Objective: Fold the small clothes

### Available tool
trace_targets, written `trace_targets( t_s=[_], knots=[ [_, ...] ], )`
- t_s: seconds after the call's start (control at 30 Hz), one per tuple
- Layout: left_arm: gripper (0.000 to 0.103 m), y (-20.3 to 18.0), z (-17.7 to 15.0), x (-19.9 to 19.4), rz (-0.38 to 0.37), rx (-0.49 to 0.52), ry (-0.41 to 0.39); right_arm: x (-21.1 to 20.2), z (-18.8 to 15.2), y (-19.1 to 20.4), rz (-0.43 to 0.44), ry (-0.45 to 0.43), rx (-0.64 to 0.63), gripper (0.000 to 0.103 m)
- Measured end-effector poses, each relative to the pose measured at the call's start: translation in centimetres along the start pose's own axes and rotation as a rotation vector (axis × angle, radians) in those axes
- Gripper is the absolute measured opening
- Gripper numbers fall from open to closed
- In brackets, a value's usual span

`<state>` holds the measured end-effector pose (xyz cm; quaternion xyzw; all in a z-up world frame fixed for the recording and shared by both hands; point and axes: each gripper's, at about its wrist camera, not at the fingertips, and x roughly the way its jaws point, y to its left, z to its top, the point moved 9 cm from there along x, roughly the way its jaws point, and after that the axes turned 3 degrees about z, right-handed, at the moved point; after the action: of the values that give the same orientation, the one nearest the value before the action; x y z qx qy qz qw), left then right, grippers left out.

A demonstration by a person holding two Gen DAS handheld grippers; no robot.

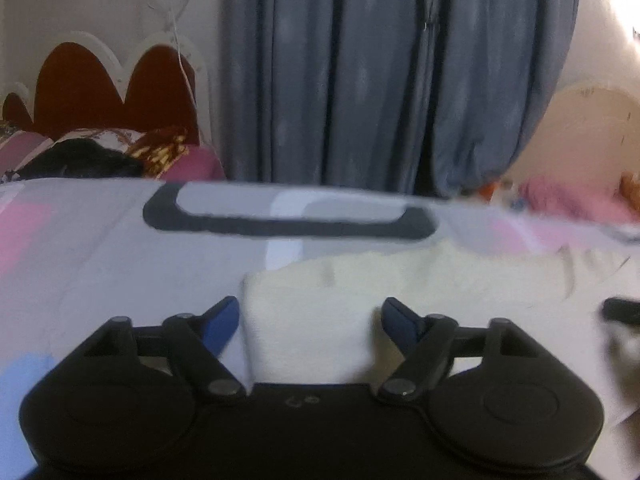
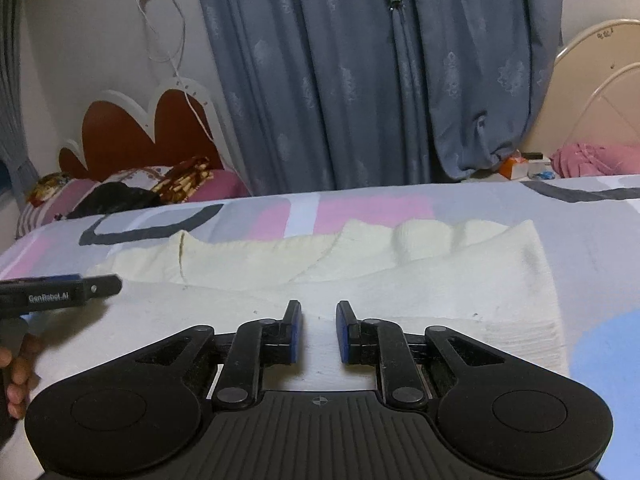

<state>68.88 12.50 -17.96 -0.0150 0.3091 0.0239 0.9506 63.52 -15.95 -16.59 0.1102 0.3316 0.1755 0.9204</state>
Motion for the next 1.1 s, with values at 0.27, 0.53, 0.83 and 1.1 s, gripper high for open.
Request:
trace_targets(
  t_s=[0.27,0.53,0.83,1.1],
  knots=[
    [0.08,-7.6,-3.3,-3.0,-0.108,0.133,-0.008,1.4,-1.2,5.2,0.091,0.035,-0.089,0.017],
    [0.078,-3.7,-4.4,-7.1,-0.032,0.134,-0.069,-3.8,-1.6,-4.5,-0.051,-0.003,0.035,0.017],
    [0.08,-11.1,-6.5,-6.5,-0.083,0.231,-0.011,-4.4,-5.4,4.7,0.054,0.044,-0.154,0.017],
    [0.079,-4.6,-7.9,-8.0,-0.042,0.154,0.011,-9.0,-5.7,-4.5,-0.11,0.003,-0.042,0.016]
  ],
)
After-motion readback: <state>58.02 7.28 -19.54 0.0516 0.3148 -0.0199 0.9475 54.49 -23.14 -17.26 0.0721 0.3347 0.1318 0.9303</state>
